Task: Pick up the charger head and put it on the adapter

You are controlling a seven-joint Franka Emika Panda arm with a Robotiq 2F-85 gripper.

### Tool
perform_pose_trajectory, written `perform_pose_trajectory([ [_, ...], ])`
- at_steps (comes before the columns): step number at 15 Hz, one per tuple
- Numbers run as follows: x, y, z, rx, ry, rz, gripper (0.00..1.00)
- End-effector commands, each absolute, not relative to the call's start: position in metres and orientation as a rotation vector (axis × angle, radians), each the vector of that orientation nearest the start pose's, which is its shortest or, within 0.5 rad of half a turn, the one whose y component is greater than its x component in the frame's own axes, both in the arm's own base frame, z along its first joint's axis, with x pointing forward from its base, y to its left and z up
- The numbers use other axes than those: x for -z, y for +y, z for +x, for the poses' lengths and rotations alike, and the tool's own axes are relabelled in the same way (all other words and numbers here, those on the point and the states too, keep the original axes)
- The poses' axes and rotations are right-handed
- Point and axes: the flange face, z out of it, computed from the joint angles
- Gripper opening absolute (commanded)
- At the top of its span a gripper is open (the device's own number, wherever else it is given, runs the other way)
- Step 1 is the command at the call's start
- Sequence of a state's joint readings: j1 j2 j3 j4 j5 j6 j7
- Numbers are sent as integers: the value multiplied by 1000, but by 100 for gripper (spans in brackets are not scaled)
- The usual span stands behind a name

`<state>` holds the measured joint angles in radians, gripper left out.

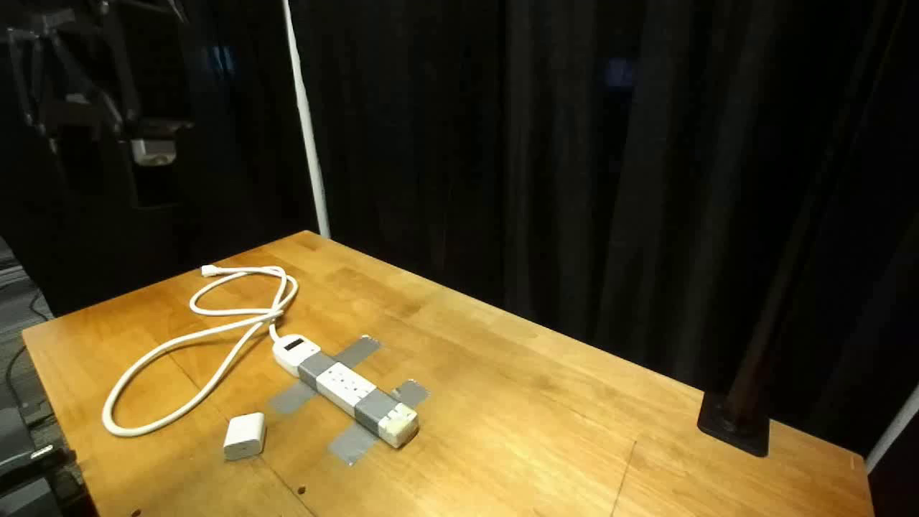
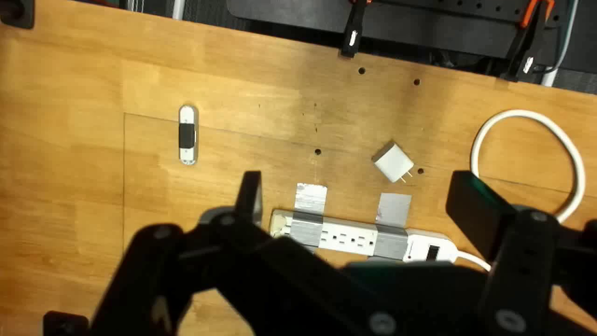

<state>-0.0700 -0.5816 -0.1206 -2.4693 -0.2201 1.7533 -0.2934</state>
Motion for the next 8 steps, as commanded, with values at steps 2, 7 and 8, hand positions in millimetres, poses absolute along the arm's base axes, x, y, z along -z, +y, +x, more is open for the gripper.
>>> perform_pose_trajectory([
  [2, -487, -91, 351, -255, -293, -3232, 100],
  [7, -491, -91, 351, -242, -291, -3236, 100],
  [8, -491, -91, 351, -242, -291, -3236, 100],
])
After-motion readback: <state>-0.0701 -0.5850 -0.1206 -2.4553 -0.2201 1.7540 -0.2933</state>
